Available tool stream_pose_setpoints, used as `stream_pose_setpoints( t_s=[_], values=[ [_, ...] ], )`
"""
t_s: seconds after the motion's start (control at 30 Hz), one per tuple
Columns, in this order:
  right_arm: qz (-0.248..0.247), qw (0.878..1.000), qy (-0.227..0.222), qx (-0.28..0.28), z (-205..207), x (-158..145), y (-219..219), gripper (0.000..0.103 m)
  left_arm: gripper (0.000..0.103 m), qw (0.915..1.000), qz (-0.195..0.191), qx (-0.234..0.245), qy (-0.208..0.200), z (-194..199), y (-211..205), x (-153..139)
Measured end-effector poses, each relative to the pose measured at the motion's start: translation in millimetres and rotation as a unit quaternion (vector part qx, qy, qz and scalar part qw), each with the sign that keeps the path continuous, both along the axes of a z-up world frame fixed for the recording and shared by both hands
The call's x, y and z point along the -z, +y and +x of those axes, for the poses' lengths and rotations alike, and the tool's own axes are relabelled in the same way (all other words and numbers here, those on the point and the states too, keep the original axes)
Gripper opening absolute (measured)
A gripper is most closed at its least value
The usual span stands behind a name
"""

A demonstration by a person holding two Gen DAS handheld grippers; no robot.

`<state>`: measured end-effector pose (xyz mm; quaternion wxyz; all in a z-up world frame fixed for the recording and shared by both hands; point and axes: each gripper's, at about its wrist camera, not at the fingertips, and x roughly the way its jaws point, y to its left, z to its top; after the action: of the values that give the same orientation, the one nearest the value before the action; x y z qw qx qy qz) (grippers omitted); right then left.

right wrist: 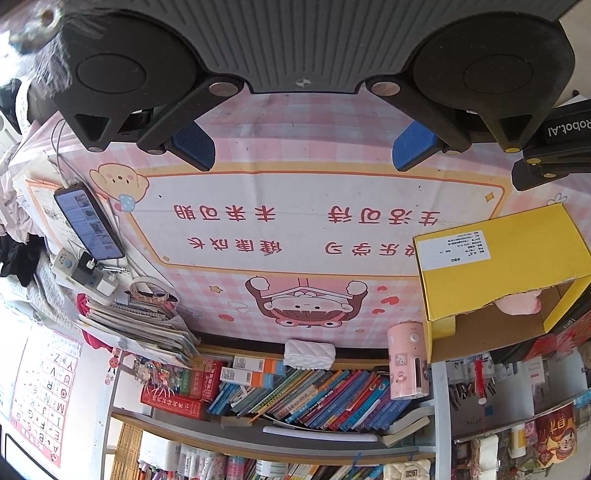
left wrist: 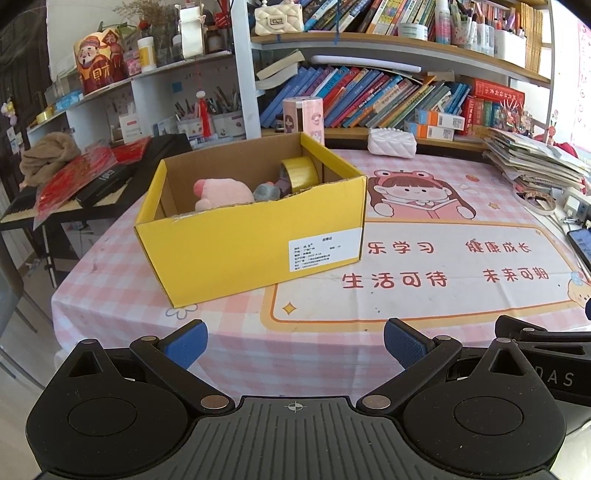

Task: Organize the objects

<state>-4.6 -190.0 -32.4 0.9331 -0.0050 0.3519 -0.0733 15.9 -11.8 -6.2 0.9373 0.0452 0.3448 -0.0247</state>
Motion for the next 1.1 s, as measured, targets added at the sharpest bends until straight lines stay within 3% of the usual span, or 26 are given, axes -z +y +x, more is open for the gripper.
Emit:
stream_pose_setpoints(
  t_s=[1.1],
  values=[
    [0.007,1.000,0.002,0.007,-3.3,0.3,-11.2,0.103,0.103,0.9998,-0.007,0.000,0.019,1.2,-8.3,3.1]
  ],
)
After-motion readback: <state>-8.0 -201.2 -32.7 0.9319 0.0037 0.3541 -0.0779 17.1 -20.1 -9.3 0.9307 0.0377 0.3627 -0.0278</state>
